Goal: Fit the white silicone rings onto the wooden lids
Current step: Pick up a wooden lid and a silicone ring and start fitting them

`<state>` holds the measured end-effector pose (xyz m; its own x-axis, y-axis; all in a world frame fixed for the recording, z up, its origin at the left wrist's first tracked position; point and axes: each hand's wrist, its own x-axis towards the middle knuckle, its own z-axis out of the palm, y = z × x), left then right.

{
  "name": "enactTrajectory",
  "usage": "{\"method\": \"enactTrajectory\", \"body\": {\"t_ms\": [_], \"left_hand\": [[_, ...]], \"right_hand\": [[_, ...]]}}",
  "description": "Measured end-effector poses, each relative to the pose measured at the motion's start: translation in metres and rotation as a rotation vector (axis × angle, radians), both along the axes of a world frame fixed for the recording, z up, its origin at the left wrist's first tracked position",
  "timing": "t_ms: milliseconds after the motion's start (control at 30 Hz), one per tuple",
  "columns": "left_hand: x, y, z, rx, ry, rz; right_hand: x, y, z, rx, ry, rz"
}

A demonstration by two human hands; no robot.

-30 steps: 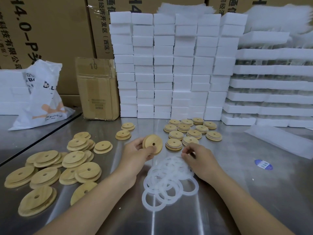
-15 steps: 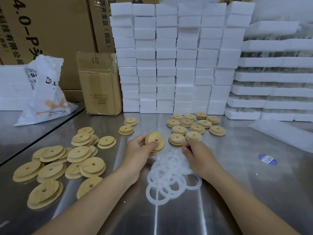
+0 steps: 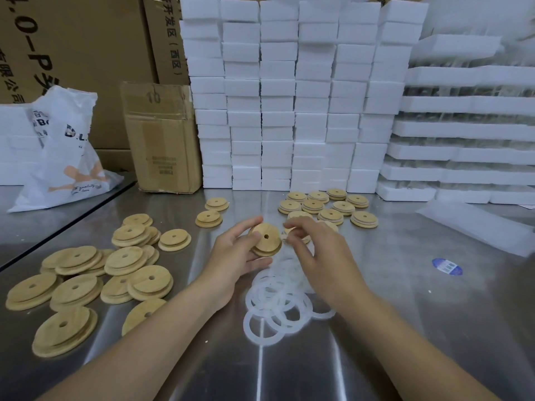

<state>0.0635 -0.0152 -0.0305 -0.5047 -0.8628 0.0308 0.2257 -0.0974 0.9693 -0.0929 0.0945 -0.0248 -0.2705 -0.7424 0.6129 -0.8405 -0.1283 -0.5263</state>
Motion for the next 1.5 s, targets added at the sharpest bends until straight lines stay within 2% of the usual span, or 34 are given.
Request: {"method": "enactTrajectory", "body": {"t_ms": [133, 267, 400, 600, 767, 967, 1200, 1500], "left_hand": [[0.002, -0.001, 0.001, 0.026, 0.059, -0.047], [0.001, 0.002, 0.003, 0.02, 0.087, -0.08], [-0.002, 0.007, 0.004, 0.015, 0.111, -0.185], [-0.004, 0.012, -0.001, -0.187, -0.005, -0.255], [-0.009, 0.017, -0.006, -0.359, -0.069, -0.206], [-0.01, 0.02, -0.006, -0.367, -0.066, -0.187], [-0.011, 0.021, -0.006, -0.415, -0.092, -0.152], [-0.01, 0.018, -0.007, -0.373, -0.047, -0.096]], "right_hand": [[0.015, 0.001, 0.003, -0.028, 0.046, 0.111], [0.018, 0.003, 0.005, -0.011, -0.155, 0.194], [0.013, 0.001, 0.005, -0.044, -0.298, 0.121], [0.007, 0.0, 0.002, -0.068, -0.247, 0.035], [0.005, 0.001, 0.001, -0.075, -0.296, 0.028], [0.002, -0.003, 0.002, -0.118, -0.361, 0.037], [-0.003, -0.002, 0.003, -0.085, -0.357, 0.082], [-0.01, -0.003, 0.005, -0.019, -0.35, 0.123]]}}
